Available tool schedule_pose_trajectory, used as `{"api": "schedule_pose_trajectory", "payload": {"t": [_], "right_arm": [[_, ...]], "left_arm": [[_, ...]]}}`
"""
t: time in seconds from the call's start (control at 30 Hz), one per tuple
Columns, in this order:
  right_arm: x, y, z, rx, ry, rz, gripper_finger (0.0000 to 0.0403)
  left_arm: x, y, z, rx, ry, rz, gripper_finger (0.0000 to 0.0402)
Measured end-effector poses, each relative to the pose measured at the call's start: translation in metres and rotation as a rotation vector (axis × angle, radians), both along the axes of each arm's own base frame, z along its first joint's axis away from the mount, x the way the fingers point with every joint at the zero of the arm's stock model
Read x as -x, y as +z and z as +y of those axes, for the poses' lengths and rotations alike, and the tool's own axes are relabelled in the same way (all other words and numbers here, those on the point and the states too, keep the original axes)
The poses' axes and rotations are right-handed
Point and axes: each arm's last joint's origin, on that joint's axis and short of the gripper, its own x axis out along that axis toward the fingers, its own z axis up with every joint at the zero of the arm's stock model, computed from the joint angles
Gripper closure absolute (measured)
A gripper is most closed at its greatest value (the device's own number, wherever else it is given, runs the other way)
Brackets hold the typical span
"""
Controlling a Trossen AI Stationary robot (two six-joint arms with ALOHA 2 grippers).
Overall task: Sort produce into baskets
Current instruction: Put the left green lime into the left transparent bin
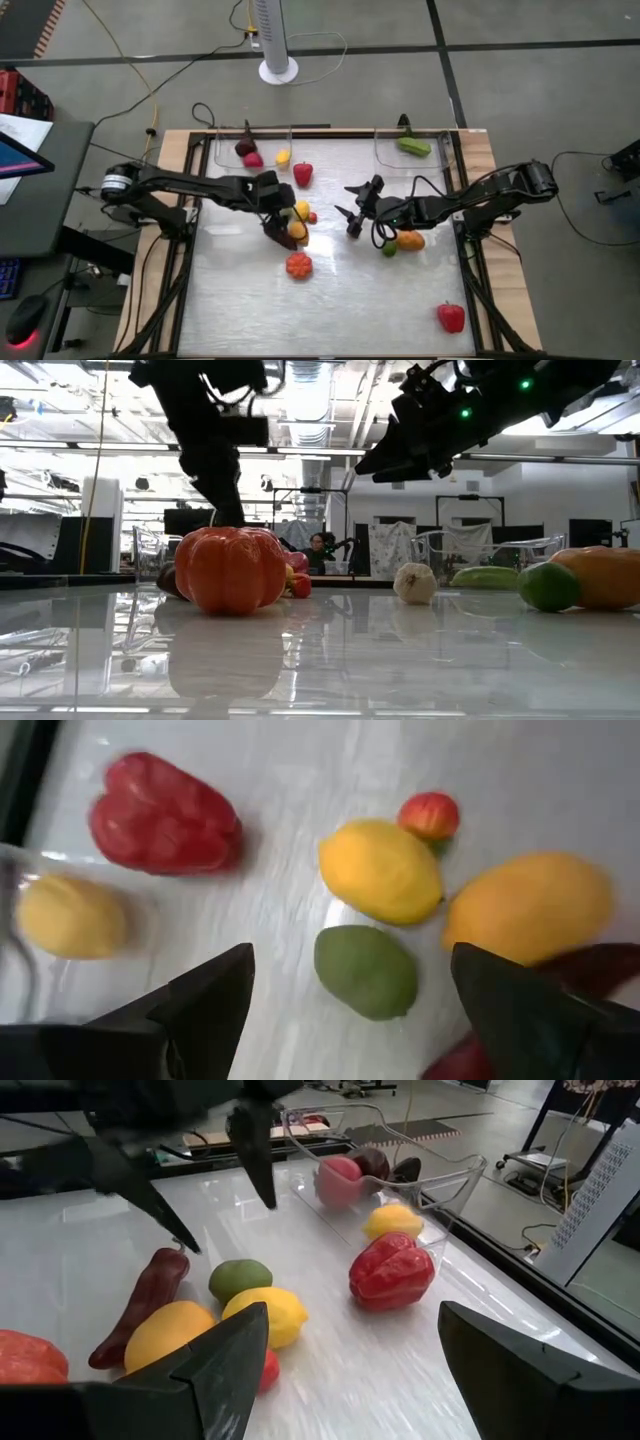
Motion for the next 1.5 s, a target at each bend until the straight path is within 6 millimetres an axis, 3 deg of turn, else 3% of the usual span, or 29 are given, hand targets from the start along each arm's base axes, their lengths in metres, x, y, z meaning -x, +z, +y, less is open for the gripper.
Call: {"api": "schedule_pose_trajectory", "payload": {"t": [0.33, 0.5, 0.77, 0.93, 1.27, 1.5], "right_arm": [[0.0, 0.0, 0.003, 0.001, 0.008, 0.001, 0.0082], [0.0, 0.0, 0.002, 0.001, 0.007, 0.001, 0.0082], [0.0, 0.0, 0.002, 0.001, 0.006, 0.0, 0.0082], [0.0, 0.0, 0.002, 0.002, 0.006, 0.001, 0.0082], [0.0, 0.0, 0.002, 0.002, 0.006, 0.002, 0.0082], [0.0, 0.0, 0.002, 0.002, 0.006, 0.005, 0.0082]], "left_arm": [[-0.015, -0.05, 0.004, 0.023, -0.018, 0.188, 0.0083], [-0.014, -0.051, 0.004, 0.013, -0.028, 0.204, 0.0123], [-0.014, -0.049, 0.003, 0.0, -0.039, 0.206, 0.0233], [-0.014, -0.049, 0.003, -0.008, -0.059, 0.214, 0.0281], [-0.013, -0.049, 0.003, -0.007, -0.078, 0.225, 0.0325], [-0.008, -0.051, 0.002, 0.001, -0.063, 0.278, 0.0305]]}}
